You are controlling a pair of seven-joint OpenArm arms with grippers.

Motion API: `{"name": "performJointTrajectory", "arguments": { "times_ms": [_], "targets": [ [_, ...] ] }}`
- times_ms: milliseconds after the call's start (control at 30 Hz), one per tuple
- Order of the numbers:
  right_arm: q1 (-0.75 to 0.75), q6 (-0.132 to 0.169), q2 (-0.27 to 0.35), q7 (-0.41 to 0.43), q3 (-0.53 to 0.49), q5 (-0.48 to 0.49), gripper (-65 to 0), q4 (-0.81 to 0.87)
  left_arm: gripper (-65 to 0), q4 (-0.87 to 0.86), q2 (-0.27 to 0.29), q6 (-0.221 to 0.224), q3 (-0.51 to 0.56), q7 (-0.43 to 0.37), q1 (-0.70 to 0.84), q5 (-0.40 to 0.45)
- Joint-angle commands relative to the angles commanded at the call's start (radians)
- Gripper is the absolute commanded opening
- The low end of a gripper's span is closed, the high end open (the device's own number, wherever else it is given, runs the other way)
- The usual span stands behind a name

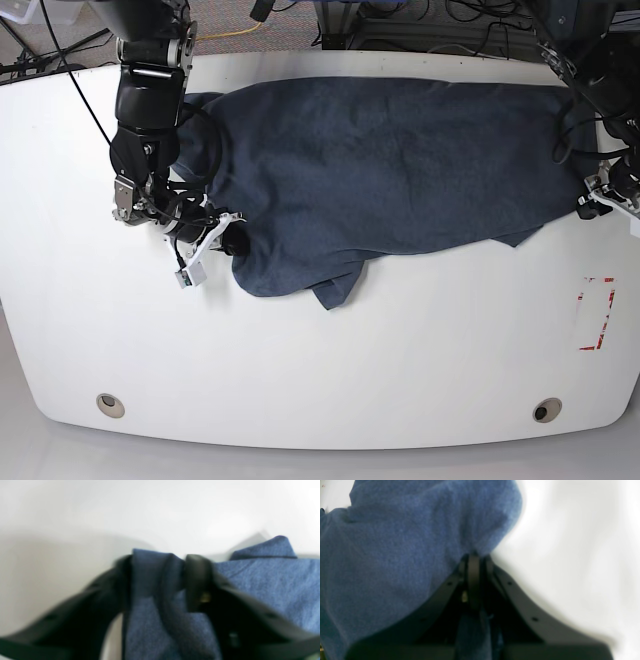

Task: Fold the T-shirt properly
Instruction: 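Regrip the shirt edges with both grippers, holding it stretched, then lift the shirt with both grippers and lay it flat, printed side up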

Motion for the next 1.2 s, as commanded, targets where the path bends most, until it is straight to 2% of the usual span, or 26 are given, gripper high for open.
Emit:
{"name": "performJointTrajectory", "arguments": {
  "times_ms": [67, 133, 167, 300, 467, 567, 633, 800, 933, 1200],
  "targets": [
    [0.000, 0.000, 0.000, 0.000, 0.000, 0.000, -65.0, 0.000, -54.2, 0.005, 0.000, 0.000, 0.000, 0.000, 0.005, 0.000],
    [0.000, 0.000, 0.000, 0.000, 0.000, 0.000, -65.0, 0.000, -63.6, 0.005, 0.000, 0.000, 0.000, 0.000, 0.008, 0.000],
    [0.000, 0.000, 0.000, 0.000, 0.000, 0.000, -65.0, 0.000, -65.0, 0.005, 0.000, 0.000, 0.000, 0.000, 0.008, 0.000],
    [0.000, 0.000, 0.000, 0.000, 0.000, 0.000, -65.0, 0.000, -64.4, 0.017, -0.002, 0.000, -0.002, 0.000, 0.008, 0.000],
    [-0.011, -0.008, 0.005, -0.009, 0.000, 0.000, -65.0, 0.080, -64.6, 0.144, 0.002, 0.000, 0.000, 0.006, 0.023, 0.002],
    [-0.015, -0.009, 0.009, -0.034, 0.000, -0.008, -65.0, 0.175, -64.6, 0.218, 0.003, 0.000, 0.092, 0.006, 0.029, 0.002],
    [-0.014, -0.009, 0.034, -0.046, -0.003, -0.008, -65.0, 0.212, -64.6, 0.261, 0.003, 0.000, 0.146, 0.008, 0.029, 0.000],
    [0.034, -0.009, 0.058, -0.072, -0.006, -0.008, -65.0, 0.265, -64.6, 0.420, 0.005, 0.000, 0.210, 0.014, 0.029, -0.002],
    [0.100, -0.009, 0.097, -0.097, -0.006, -0.008, -65.0, 0.267, -64.6, 0.562, 0.006, 0.000, 0.221, 0.071, 0.011, -0.008],
    [0.282, -0.009, 0.140, -0.161, -0.006, -0.008, -65.0, 0.267, -64.6, 0.769, 0.008, 0.012, 0.218, 0.199, -0.123, -0.008]
  ]
}}
